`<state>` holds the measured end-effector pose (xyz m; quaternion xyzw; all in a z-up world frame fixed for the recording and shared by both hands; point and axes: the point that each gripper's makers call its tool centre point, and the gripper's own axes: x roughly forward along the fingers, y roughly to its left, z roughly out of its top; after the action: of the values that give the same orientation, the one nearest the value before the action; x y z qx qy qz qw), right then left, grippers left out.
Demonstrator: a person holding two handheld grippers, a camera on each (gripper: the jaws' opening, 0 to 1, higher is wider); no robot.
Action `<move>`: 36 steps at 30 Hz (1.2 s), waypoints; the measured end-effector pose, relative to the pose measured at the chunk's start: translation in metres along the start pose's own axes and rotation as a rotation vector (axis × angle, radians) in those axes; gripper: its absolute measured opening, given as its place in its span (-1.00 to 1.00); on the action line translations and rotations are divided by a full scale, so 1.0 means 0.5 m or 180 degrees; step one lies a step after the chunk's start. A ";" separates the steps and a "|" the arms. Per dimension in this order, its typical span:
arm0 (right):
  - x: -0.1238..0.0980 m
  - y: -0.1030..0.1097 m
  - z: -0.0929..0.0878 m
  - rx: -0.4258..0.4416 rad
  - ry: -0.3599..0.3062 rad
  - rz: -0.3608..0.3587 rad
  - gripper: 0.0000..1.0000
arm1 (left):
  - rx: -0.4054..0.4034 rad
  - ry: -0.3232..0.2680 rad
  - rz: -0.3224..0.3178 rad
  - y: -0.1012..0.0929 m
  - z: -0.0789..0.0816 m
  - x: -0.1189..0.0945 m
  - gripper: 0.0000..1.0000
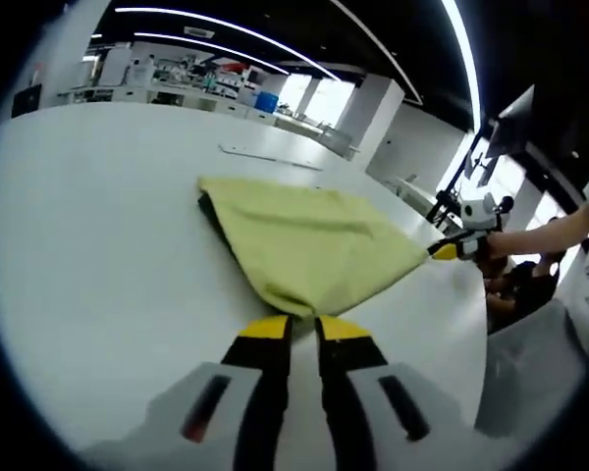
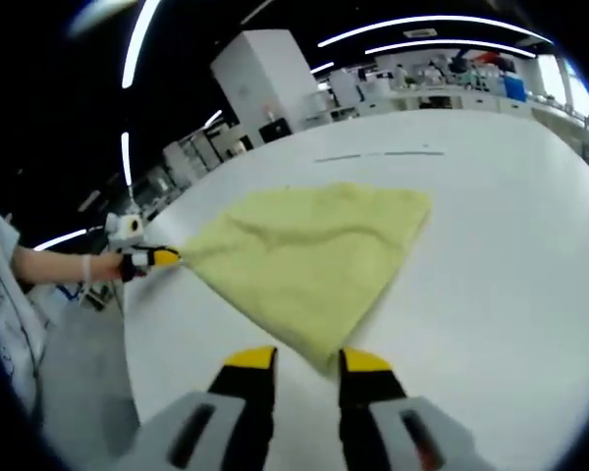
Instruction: Fold the garment on the visible template until the final outline fits inside the template.
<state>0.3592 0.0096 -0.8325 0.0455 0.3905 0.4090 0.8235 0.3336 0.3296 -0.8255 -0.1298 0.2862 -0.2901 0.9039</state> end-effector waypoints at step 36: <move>-0.062 0.009 -0.073 0.0127 0.0163 0.0081 -1.00 | 0.0276 0.0545 -0.0206 -0.048 -0.109 -0.084 -1.00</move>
<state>0.3203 -0.0186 -0.8372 0.0564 0.4190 0.4126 0.8068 0.2626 0.3322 -0.8409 -0.0744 0.3452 -0.3414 0.8711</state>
